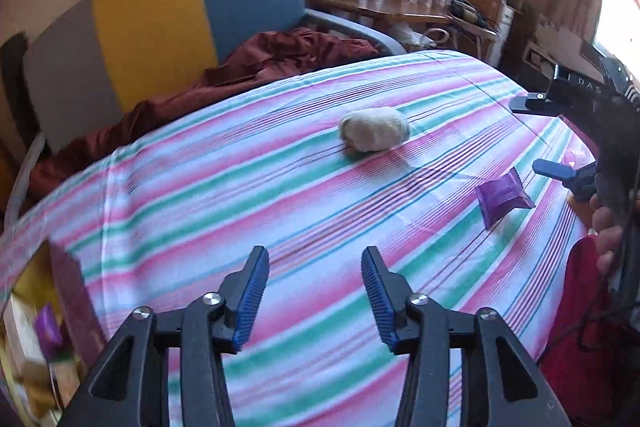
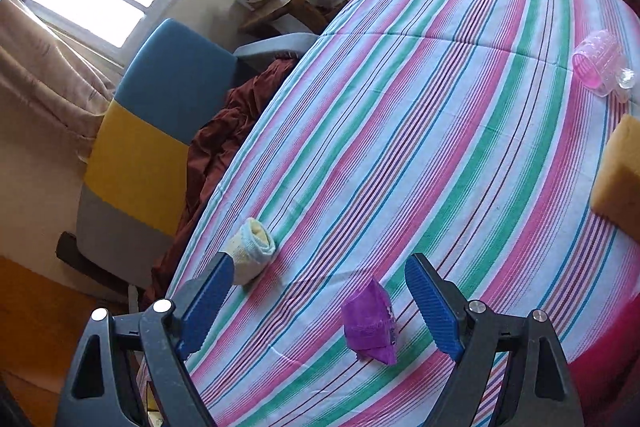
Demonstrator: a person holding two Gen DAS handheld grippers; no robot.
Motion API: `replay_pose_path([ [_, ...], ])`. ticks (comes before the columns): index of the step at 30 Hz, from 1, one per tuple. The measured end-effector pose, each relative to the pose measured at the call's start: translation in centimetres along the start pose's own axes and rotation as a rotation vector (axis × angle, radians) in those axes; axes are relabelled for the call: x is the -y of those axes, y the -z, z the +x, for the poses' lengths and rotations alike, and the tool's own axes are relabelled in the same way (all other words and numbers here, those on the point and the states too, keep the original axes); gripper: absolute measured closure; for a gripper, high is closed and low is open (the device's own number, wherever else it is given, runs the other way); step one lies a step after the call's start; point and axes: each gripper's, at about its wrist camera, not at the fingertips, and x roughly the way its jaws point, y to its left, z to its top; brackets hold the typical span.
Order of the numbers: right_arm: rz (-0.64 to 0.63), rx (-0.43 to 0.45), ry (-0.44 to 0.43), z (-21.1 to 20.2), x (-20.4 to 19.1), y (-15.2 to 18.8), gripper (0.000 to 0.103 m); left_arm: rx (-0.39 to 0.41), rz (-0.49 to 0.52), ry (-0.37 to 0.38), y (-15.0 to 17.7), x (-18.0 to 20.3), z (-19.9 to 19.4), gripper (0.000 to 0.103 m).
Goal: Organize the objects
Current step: 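Move both tools back from the tray toward the remaining items, then grasp the cream knitted roll with the left tool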
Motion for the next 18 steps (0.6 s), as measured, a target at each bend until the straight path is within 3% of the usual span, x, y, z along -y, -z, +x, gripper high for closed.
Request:
replay_pose_path([
  [3,-0.001,-0.015,-0.024,0.2,0.0,0.2,0.013,0.006,0.082,0.028,-2.3,1.2,1.8,0.030],
  [6,0.002,-0.027,-0.046,0.2,0.0,0.3,0.011,0.010,0.195,0.041,-4.5,2.8,3.9,0.023],
  [10,0.003,-0.053,-0.080,0.5,-0.1,0.5,0.009,0.002,0.329,0.044,-7.1,4.7,7.3,0.021],
  [18,0.046,-0.095,-0.130,1.4,0.3,0.5,0.006,-0.059,0.453,0.073,-10.2,5.4,13.6,0.018],
])
